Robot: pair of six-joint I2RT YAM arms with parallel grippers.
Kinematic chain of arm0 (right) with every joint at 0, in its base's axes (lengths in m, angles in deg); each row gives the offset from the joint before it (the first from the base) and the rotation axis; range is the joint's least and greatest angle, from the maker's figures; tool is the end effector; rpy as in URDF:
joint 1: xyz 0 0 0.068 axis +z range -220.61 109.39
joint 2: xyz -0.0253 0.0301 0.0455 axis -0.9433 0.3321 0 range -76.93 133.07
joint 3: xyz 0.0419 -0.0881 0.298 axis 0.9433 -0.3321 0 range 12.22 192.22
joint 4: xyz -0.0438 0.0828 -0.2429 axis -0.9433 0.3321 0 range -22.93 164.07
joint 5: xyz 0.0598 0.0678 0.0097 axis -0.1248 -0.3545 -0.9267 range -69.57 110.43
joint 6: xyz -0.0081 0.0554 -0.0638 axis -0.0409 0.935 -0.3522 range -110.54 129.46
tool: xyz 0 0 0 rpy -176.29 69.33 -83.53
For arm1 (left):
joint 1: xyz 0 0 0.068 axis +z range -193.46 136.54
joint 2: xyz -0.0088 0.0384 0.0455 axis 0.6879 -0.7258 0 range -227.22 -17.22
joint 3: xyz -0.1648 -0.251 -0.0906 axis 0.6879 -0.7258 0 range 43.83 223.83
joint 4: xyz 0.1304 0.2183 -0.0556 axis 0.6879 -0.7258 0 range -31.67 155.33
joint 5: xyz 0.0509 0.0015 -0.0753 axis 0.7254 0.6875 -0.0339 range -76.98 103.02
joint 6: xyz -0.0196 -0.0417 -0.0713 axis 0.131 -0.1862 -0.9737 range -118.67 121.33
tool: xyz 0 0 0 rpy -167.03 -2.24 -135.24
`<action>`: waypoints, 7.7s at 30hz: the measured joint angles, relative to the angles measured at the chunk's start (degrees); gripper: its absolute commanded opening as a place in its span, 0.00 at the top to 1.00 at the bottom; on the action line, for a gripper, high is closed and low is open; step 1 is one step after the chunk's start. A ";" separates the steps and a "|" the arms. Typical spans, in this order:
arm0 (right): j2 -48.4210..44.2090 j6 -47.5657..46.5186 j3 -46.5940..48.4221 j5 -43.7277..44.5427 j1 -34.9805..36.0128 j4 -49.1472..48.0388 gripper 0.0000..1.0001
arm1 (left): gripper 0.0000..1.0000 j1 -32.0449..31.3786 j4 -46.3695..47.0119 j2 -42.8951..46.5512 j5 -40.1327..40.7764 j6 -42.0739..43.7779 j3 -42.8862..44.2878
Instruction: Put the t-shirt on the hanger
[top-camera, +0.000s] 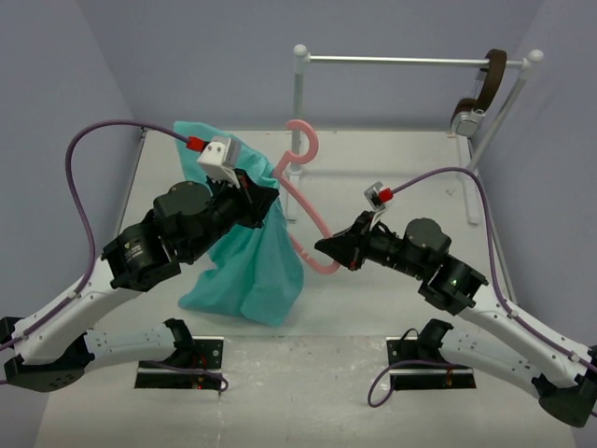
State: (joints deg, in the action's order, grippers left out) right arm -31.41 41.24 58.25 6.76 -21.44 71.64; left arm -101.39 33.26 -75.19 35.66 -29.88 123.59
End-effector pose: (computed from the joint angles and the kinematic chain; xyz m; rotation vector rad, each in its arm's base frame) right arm 0.1142 0.1591 0.3835 -0.4680 1.7389 1.2454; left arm 0.1318 -0.1563 0.4936 0.1217 1.7996 -0.7886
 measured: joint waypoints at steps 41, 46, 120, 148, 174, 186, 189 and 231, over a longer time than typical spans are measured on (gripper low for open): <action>-21.69 -11.56 -19.66 2.06 -10.84 -11.54 1.00 | 0.00 2.89 -10.24 -11.48 -2.37 40.35 33.63; -23.01 -17.49 -19.98 -5.57 -13.65 -9.45 1.00 | 0.00 2.94 -12.03 -13.80 -15.22 55.12 32.07; -10.56 17.04 -21.98 13.65 -7.43 -7.53 0.14 | 1.00 2.73 -9.30 7.93 -22.52 51.00 -10.05; -2.83 18.47 -16.43 35.90 -9.43 -3.01 1.00 | 1.00 2.78 -3.59 10.96 -24.11 43.68 -13.12; 5.70 -4.16 32.58 -1.12 -13.89 27.77 1.00 | 1.00 2.80 2.08 -8.23 -37.46 42.12 1.65; -7.54 -5.61 24.90 12.27 -13.18 38.00 0.46 | 1.00 3.57 14.43 -11.64 -46.62 37.81 -7.31; -8.98 -6.07 25.90 15.02 -13.20 40.12 0.44 | 1.00 3.98 14.59 -12.25 -48.05 37.82 -7.55; -10.17 -27.76 37.81 -0.75 -13.22 31.49 1.00 | 1.00 17.04 9.17 -3.49 -42.94 42.80 -11.78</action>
State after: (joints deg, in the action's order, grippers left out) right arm -41.59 13.48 96.06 6.00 -34.66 103.12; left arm -84.36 42.43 -78.67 -7.28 12.93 111.80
